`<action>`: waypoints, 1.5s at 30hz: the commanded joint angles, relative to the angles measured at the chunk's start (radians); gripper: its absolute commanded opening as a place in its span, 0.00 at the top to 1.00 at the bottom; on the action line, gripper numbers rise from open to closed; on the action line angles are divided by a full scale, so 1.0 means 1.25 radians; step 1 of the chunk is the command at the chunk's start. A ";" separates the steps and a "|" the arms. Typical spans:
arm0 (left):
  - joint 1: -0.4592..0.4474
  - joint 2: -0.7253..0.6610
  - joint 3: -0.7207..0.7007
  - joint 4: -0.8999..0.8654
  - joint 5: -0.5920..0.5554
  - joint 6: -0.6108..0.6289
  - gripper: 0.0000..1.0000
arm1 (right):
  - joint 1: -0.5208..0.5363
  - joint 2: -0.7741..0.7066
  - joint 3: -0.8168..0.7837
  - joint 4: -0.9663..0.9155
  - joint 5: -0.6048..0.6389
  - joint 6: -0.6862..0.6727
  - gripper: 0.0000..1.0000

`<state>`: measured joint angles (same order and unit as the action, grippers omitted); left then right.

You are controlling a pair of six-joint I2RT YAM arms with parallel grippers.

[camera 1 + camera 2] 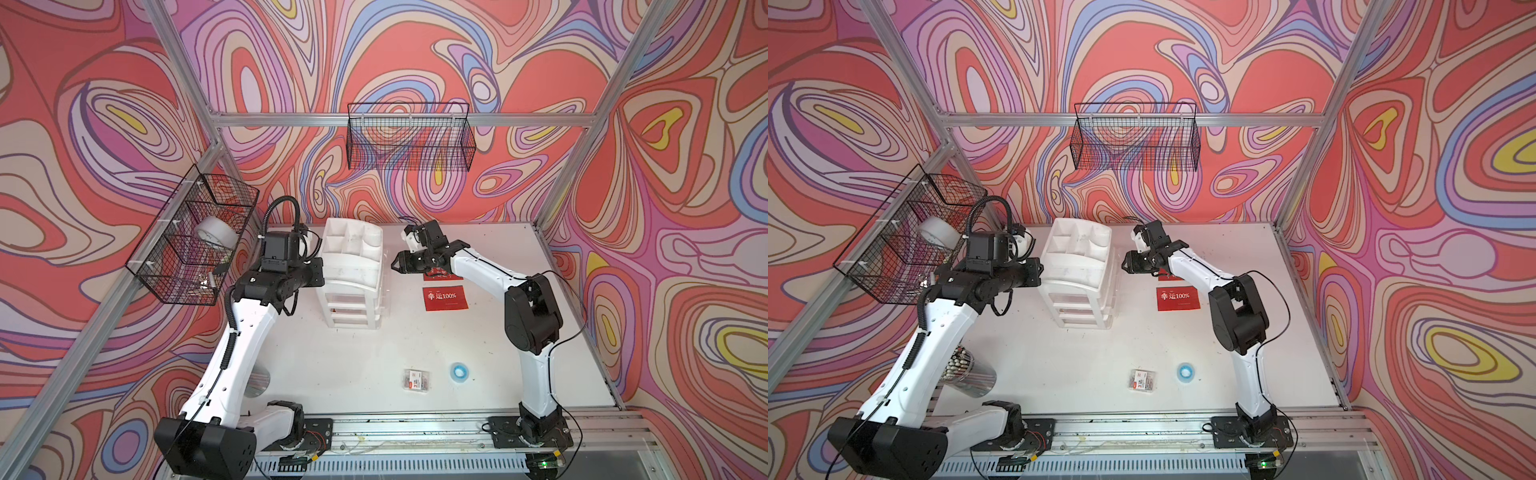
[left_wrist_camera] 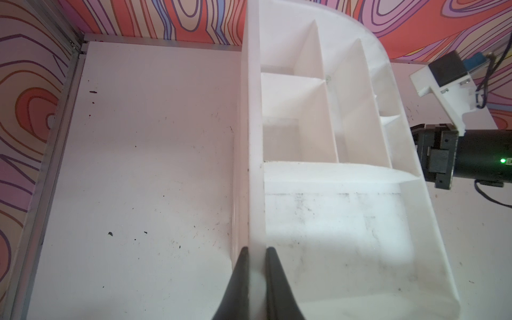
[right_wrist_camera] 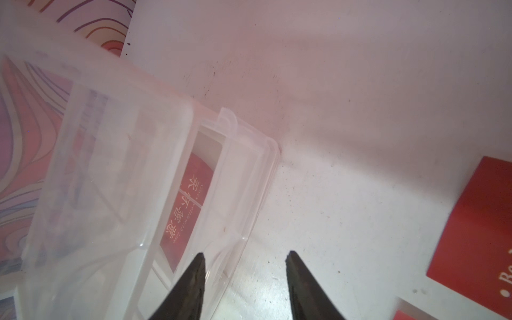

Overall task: Take the postcards out of the drawer
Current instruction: Close the drawer in the storage box.

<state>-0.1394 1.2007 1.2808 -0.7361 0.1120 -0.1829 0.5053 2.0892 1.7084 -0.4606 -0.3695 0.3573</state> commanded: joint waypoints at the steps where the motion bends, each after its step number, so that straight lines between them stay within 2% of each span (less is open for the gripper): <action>1: -0.011 0.016 -0.012 -0.049 0.022 0.021 1.00 | 0.003 0.010 -0.026 0.045 -0.053 0.020 0.51; 10: -0.011 0.022 -0.012 -0.042 0.019 0.003 1.00 | 0.006 0.017 -0.087 0.181 -0.180 0.097 0.52; 20: -0.011 0.027 -0.014 -0.033 0.015 -0.011 1.00 | 0.018 0.041 -0.088 0.254 -0.257 0.144 0.52; 28: -0.011 0.045 -0.019 -0.010 0.003 -0.037 1.00 | 0.022 0.044 -0.108 0.285 -0.260 0.160 0.52; 45: -0.001 0.055 -0.037 0.004 -0.017 -0.043 1.00 | 0.017 0.040 -0.238 0.425 -0.252 0.232 0.50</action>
<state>-0.1383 1.2396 1.2800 -0.6659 0.0860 -0.2367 0.5190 2.1265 1.4265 0.0017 -0.6685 0.6186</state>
